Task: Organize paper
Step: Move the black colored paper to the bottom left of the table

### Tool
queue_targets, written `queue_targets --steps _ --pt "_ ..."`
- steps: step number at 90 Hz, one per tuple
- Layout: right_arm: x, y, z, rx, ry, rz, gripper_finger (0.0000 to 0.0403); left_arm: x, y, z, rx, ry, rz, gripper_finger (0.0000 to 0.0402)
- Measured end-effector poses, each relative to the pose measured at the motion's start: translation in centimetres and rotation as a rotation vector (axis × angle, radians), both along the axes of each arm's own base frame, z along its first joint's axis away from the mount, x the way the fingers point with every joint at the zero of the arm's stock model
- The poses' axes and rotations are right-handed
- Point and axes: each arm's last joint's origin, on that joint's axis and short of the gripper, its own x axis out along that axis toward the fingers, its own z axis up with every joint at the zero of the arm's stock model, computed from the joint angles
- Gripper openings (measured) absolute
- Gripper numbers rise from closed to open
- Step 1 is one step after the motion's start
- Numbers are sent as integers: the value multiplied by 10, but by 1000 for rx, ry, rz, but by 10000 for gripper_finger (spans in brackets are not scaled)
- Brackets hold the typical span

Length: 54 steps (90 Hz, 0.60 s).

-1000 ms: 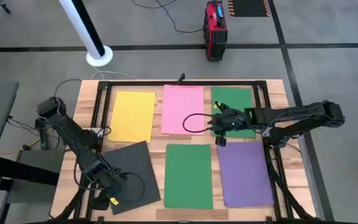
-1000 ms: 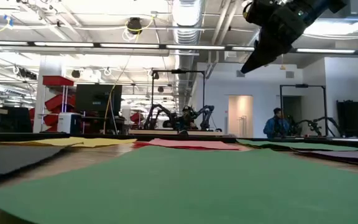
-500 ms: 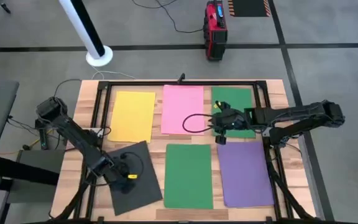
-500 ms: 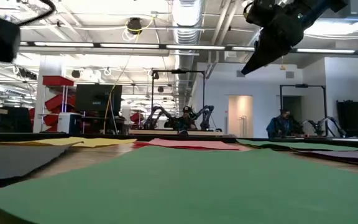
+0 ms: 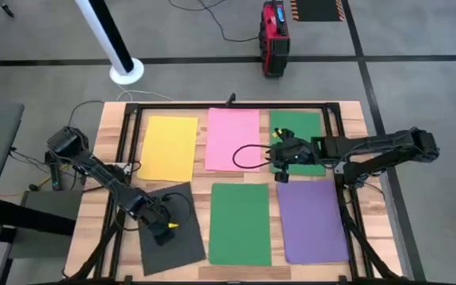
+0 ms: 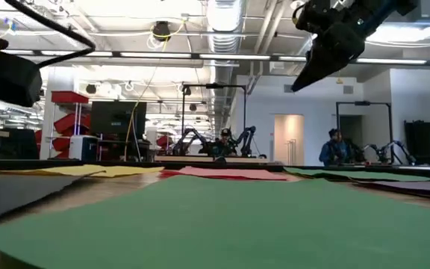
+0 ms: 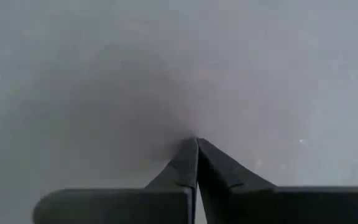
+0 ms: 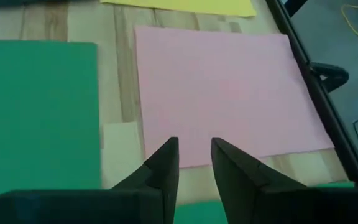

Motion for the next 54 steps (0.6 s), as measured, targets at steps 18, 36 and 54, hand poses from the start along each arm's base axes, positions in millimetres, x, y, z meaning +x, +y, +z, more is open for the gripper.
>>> queue_targets --steps 18,36,54 --pt "-1 -3 -1 1 17 -15 91 1 5 -1 18 19 -125 0" --pt "-1 -4 -1 1 17 -16 91 -1 5 -1 24 40 -195 0" --pt "-2 -3 -1 2 21 -15 91 -1 6 -1 24 47 -162 0"
